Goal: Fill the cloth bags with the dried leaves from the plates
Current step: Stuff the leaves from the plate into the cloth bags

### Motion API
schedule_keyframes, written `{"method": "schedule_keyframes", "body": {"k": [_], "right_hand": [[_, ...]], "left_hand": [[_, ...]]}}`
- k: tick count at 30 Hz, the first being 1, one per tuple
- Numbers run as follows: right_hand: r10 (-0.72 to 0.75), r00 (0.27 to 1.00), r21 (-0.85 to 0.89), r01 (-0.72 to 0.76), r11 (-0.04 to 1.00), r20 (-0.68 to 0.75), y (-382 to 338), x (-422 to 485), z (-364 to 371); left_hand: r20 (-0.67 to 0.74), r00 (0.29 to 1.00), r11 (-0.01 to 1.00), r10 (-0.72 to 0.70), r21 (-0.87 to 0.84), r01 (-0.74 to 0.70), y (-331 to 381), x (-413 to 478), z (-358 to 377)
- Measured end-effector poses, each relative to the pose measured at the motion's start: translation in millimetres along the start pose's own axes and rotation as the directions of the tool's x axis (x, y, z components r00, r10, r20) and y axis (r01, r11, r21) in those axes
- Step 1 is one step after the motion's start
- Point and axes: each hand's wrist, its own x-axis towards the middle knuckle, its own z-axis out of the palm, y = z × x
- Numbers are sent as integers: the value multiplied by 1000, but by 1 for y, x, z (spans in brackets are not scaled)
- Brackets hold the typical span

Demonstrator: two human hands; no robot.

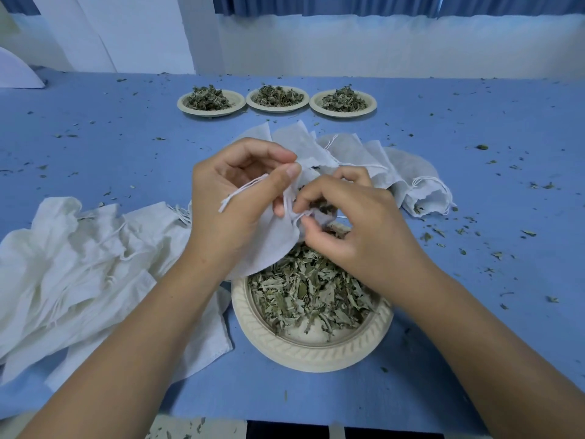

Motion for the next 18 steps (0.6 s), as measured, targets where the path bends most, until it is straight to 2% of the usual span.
{"method": "schedule_keyframes", "body": {"k": [3, 5, 7, 11, 15, 18], "right_hand": [[41, 981, 80, -57, 995, 188, -3, -2, -3], [45, 969, 101, -72, 992, 244, -1, -2, -7], [43, 981, 90, -61, 994, 190, 1, 0, -10], [-51, 999, 86, 50, 995, 7, 5, 4, -16], [-19, 999, 82, 22, 996, -40, 12, 6, -21], [55, 993, 206, -32, 978, -105, 12, 6, -22]], "left_hand": [[35, 999, 1000, 17, 24, -18, 1, -1, 1], [32, 999, 999, 9, 48, -10, 1, 0, 1], [0, 1000, 998, 6, 66, -5, 1, 1, -1], [-33, 999, 999, 17, 40, -16, 0, 3, -4], [-39, 999, 999, 8, 34, -6, 0, 4, -3], [-35, 999, 1000, 5, 20, -5, 0, 3, -3]]}}
